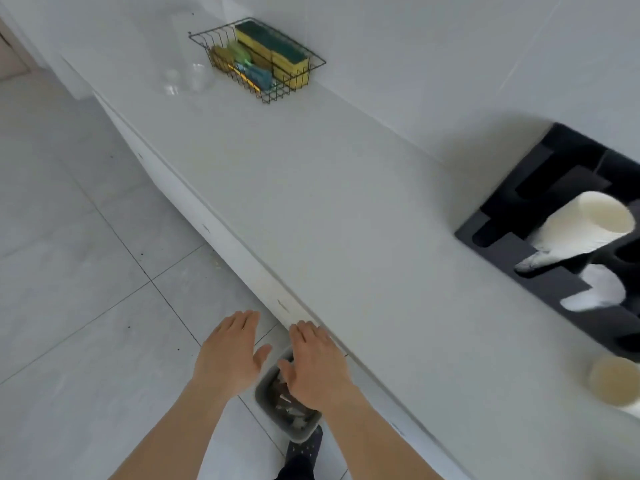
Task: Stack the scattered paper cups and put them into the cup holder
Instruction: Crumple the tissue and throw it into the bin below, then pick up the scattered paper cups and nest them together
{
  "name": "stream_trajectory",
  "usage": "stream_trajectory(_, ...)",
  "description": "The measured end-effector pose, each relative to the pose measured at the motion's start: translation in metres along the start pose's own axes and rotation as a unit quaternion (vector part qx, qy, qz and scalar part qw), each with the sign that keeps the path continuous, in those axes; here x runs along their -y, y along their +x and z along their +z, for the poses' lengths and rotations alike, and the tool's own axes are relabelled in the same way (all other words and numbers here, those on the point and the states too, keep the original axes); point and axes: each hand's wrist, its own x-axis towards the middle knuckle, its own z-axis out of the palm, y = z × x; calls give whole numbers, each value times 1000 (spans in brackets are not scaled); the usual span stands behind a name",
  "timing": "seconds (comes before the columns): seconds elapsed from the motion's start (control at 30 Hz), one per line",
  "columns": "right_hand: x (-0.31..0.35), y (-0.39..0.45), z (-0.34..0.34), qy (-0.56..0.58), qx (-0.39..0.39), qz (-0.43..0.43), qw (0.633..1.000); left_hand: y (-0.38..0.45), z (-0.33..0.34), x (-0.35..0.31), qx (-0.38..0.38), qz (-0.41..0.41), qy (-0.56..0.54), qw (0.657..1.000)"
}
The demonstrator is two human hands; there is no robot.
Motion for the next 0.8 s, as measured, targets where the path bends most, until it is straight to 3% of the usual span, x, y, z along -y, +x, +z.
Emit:
stream_trajectory(0.17,-27,-13,-61,-10,-66,40,997,27,-52,-43,-39,67,-7,997)
stream_trajectory(0.37,-102,-60,-123,-15,-121,162,979,66,-81,-141,-54,185,1,981)
stream_trajectory(0.63,-211,-192,-145,0,-199,356,913,63,-58,-319,-25,356,11,934)
stream_trajectory(0.8,-264,-284,-145,13,-221,419,881,22,-23,-416,16,422,19,906)
